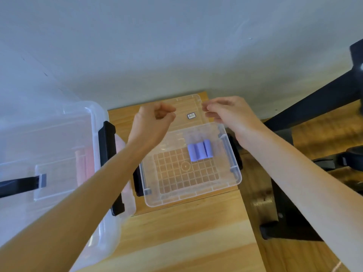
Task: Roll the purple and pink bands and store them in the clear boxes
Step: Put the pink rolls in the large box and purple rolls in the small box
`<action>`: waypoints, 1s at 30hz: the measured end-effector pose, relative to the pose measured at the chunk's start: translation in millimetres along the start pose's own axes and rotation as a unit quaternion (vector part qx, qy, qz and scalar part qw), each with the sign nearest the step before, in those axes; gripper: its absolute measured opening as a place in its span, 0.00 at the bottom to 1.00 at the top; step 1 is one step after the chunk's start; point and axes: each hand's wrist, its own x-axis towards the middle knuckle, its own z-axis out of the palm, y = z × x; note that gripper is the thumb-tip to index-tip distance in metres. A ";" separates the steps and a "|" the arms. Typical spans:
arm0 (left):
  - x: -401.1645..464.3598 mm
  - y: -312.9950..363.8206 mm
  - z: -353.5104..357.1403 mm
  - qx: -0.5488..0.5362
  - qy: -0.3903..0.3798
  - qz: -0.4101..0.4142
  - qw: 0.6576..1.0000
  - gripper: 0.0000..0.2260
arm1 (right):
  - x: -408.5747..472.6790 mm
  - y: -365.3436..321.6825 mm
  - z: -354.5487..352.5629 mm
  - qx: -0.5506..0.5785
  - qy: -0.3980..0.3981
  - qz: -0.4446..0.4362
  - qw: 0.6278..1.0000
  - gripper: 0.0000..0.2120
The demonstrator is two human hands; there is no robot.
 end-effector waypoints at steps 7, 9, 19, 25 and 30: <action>58.8 -17.9 -13.5 0.044 -0.020 -0.172 0.984 0.16 | 79.0 15.5 4.5 -0.183 -0.015 0.036 0.982 0.17; 64.7 -23.3 -13.7 0.033 -0.039 -0.222 0.974 0.19 | 95.8 22.2 5.8 -0.219 -0.032 0.058 0.973 0.16; 84.9 -52.9 7.2 0.124 -0.061 -0.284 0.949 0.17 | 135.9 53.8 7.1 -0.268 -0.112 0.148 0.945 0.09; 87.9 -57.6 8.1 0.069 -0.051 -0.290 0.953 0.18 | 134.9 56.2 12.8 -0.236 -0.117 0.179 0.948 0.10; 88.5 -58.8 6.9 -0.019 -0.025 -0.296 0.955 0.19 | 128.0 48.5 13.1 -0.186 -0.104 0.200 0.956 0.07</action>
